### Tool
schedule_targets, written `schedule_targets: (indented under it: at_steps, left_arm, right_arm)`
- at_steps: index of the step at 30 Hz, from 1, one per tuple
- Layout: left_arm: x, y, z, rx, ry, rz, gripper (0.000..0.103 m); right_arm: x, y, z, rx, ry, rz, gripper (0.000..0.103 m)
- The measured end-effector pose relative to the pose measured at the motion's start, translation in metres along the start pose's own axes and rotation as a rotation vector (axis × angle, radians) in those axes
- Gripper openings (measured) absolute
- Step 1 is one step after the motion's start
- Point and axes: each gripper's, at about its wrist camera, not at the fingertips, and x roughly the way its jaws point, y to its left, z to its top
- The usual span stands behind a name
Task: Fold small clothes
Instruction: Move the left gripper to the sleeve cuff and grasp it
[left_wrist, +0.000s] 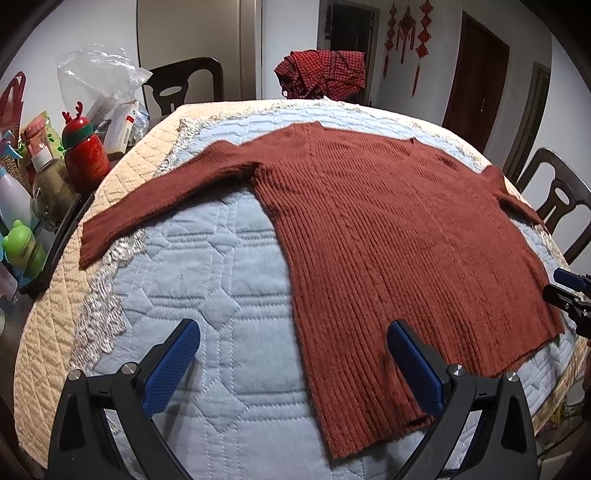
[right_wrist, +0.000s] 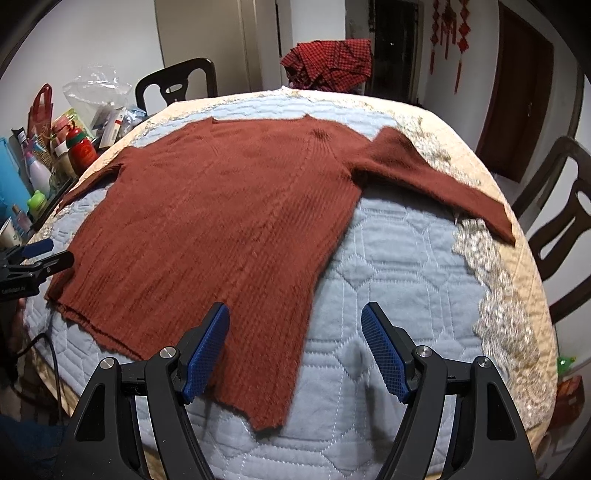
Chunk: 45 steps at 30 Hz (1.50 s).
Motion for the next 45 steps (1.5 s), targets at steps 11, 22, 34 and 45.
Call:
schedule_targets:
  at_steps: [11,22,34,45]
  left_arm:
    - [0.001,0.048,0.031,-0.094,-0.064,0.049,0.100]
    - [0.006,0.140,0.034,-0.345,-0.067,0.090,0.088]
    - [0.037,0.186,0.031,-0.566,-0.019,-0.028,0.087]
    - [0.052,0.198,0.047,-0.575,-0.025,0.062,0.033]
  right_arm:
    - [0.014,0.029,0.032,-0.057,-0.042,0.061,0.074]
    - [0.036,0.060,0.059,-0.109,-0.053,0.125,0.074]
    - [0.053,0.071,0.071,-0.133,-0.028,0.135,0.074]
    - [0.062,0.074,0.081,-0.127,-0.026,0.141,0.074]
